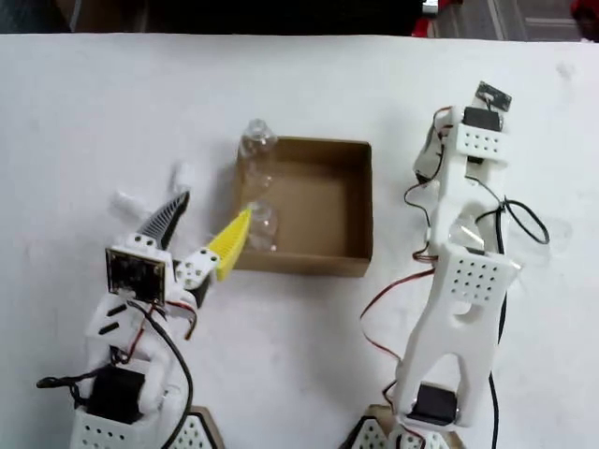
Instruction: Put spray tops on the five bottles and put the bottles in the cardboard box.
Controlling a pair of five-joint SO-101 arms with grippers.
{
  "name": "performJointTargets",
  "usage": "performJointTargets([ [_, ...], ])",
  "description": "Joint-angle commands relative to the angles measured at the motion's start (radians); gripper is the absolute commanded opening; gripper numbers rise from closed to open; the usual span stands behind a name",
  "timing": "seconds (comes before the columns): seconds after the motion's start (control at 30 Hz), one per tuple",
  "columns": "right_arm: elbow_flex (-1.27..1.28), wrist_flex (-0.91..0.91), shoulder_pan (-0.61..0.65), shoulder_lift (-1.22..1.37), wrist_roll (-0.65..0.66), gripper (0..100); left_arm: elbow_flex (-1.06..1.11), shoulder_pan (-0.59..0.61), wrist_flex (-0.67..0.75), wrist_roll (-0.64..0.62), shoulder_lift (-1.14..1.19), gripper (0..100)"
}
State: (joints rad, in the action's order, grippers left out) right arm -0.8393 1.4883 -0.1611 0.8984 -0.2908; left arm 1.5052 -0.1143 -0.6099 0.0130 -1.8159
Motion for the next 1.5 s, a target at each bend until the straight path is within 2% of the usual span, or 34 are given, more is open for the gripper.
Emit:
performJointTargets([
  [0.0,-0.018,0.081,-0.025,-0.090,0.000,6.9,-0.005,-0.002,0.021,0.011,-0.015,28],
  [0.3,-0.017,0.223,-0.021,-0.277,-0.006,6.9,-0.005,-0.002,0.021,0.011,-0.015,28],
  [0.57,-0.005,0.237,-0.068,-0.335,-0.002,6.5,-0.005,-0.002,0.021,0.011,-0.015,28],
  [0.63,0.008,0.239,-0.074,-0.357,0.000,3.3,-0.005,-0.002,0.021,0.011,-0.015,28],
  [1.17,0.634,0.237,-0.054,-1.033,0.051,2.4,-0.005,-0.002,0.023,0.011,-0.015,28],
  [1.3,0.835,0.231,-0.101,-1.199,0.132,2.5,-0.005,-0.002,0.021,0.011,-0.015,28],
  [1.47,1.007,0.214,-0.302,-1.353,0.230,2.5,-0.005,-0.002,0.021,0.011,-0.015,28],
])
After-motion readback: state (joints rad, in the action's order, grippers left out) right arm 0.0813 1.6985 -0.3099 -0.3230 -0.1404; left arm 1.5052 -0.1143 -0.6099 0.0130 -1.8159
